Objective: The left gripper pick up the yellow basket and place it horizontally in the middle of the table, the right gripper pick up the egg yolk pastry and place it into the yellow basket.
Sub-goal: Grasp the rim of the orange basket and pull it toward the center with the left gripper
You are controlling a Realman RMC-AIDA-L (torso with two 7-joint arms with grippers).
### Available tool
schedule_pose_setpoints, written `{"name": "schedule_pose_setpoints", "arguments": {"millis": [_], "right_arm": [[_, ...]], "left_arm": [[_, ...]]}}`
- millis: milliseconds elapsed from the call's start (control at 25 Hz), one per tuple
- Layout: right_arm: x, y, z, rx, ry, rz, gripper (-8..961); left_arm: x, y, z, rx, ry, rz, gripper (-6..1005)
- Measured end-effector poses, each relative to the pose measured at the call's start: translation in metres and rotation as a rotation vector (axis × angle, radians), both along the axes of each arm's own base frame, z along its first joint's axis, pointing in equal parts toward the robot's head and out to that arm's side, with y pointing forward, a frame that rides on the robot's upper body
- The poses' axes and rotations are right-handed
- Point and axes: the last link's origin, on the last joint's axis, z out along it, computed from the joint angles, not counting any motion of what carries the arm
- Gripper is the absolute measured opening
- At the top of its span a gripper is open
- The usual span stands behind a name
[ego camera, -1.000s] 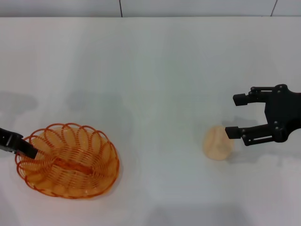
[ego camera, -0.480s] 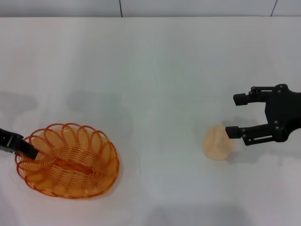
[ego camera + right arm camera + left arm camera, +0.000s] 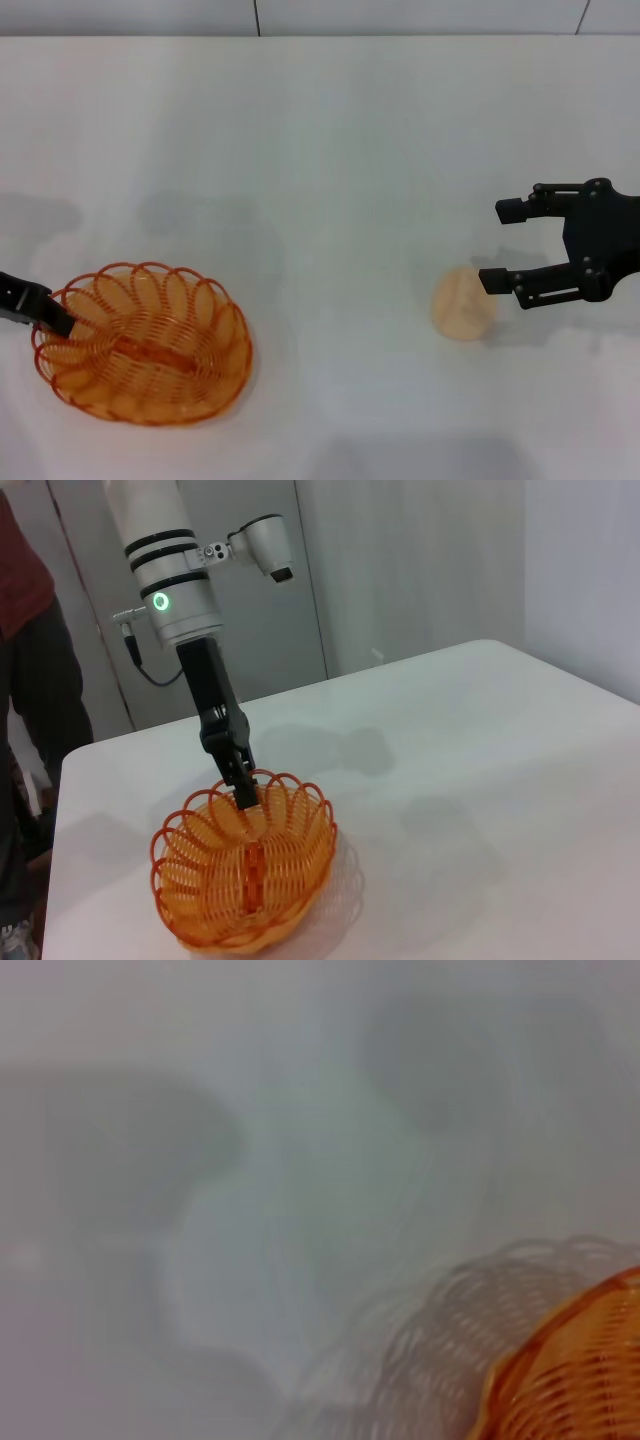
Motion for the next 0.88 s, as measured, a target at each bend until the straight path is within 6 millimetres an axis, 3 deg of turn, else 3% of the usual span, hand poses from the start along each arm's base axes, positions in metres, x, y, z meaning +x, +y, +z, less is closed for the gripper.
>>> {"name": "schedule_pose_setpoints", "arguments": {"millis": [240, 880], "right_arm": [[0.0, 0.0, 0.0, 0.0, 0.001, -0.002, 846], [0.001, 0.0, 0.0, 0.002, 0.0, 0.0, 846]], "left_arm": [[0.0, 0.001, -0.001, -0.007, -0.003, 0.006, 139], [0.017, 0.016, 0.005, 0.042, -0.068, -0.039, 81]]}}
